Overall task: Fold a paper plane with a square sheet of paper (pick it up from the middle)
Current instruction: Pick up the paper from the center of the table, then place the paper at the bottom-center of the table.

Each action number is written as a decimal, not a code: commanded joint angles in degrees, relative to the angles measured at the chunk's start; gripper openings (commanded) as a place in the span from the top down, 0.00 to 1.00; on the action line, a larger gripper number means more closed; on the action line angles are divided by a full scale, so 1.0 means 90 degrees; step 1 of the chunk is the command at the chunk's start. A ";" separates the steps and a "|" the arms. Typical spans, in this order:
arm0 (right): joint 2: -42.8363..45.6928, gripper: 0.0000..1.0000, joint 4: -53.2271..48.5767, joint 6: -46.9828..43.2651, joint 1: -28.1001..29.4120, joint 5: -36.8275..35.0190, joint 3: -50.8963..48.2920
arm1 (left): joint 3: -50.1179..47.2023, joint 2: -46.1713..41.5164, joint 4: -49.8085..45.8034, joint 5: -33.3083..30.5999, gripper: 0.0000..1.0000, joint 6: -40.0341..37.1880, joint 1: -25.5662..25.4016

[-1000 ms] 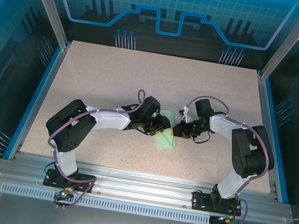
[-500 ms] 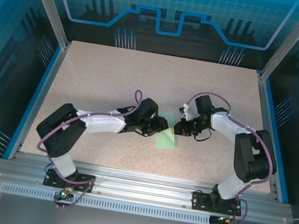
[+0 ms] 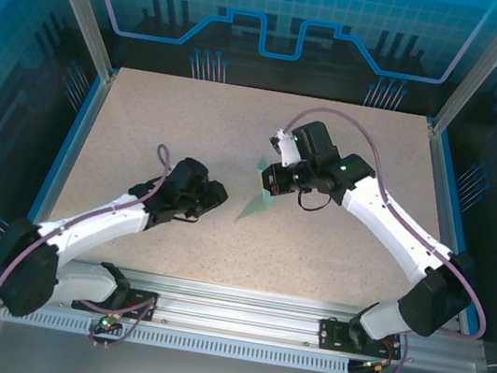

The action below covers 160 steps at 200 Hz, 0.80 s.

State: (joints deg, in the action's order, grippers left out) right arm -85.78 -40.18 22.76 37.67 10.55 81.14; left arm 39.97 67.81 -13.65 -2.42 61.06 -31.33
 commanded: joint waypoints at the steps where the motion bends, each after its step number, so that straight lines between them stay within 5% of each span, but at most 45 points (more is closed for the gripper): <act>1: -0.0164 1.00 -0.0308 0.0485 0.0317 -0.0902 0.0484 | -0.0247 -0.0634 -0.0564 -0.0165 0.52 -0.0254 0.0258; 68: -0.0494 1.00 -0.0115 0.1206 0.1027 -0.2429 0.0392 | -0.0679 -0.1484 -0.0890 -0.0013 0.49 -0.0494 0.0493; 160: -0.0497 1.00 0.0399 0.1846 0.1779 -0.2684 -0.1447 | -0.1691 -0.2680 -0.0808 0.0136 0.45 -0.0404 0.0511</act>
State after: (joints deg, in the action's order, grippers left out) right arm -90.04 -38.83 37.15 52.27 -12.25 70.52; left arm 27.55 46.26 -20.58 -2.94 57.93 -27.46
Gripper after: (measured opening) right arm 0.040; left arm 0.542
